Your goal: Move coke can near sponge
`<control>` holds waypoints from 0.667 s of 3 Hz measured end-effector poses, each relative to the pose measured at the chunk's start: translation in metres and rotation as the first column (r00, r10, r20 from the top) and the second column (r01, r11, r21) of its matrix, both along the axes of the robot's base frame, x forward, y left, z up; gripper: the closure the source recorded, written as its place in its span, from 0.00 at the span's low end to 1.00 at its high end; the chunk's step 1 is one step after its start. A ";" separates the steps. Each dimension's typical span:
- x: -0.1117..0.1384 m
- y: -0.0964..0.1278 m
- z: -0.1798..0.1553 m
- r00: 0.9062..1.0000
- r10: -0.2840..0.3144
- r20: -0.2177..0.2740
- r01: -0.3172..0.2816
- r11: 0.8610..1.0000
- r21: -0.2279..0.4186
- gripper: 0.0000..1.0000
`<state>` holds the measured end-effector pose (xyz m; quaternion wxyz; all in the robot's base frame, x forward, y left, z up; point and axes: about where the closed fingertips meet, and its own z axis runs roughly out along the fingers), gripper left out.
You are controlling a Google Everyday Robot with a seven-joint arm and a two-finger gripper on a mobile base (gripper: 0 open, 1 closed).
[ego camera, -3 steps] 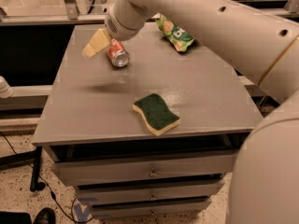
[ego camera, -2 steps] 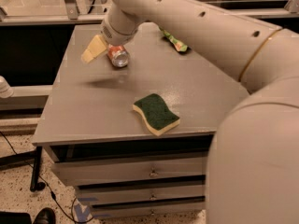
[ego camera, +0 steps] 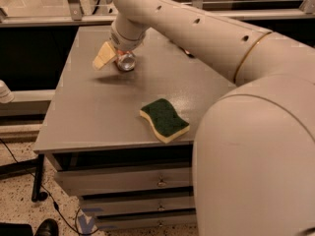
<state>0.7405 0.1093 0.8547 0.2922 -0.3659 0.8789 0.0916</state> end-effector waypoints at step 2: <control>0.006 -0.013 -0.013 1.000 0.015 -0.003 -0.015 0.998 -0.057 0.15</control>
Offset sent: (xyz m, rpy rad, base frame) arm 0.0033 -0.0284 -0.0099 -0.0901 -0.0082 0.0270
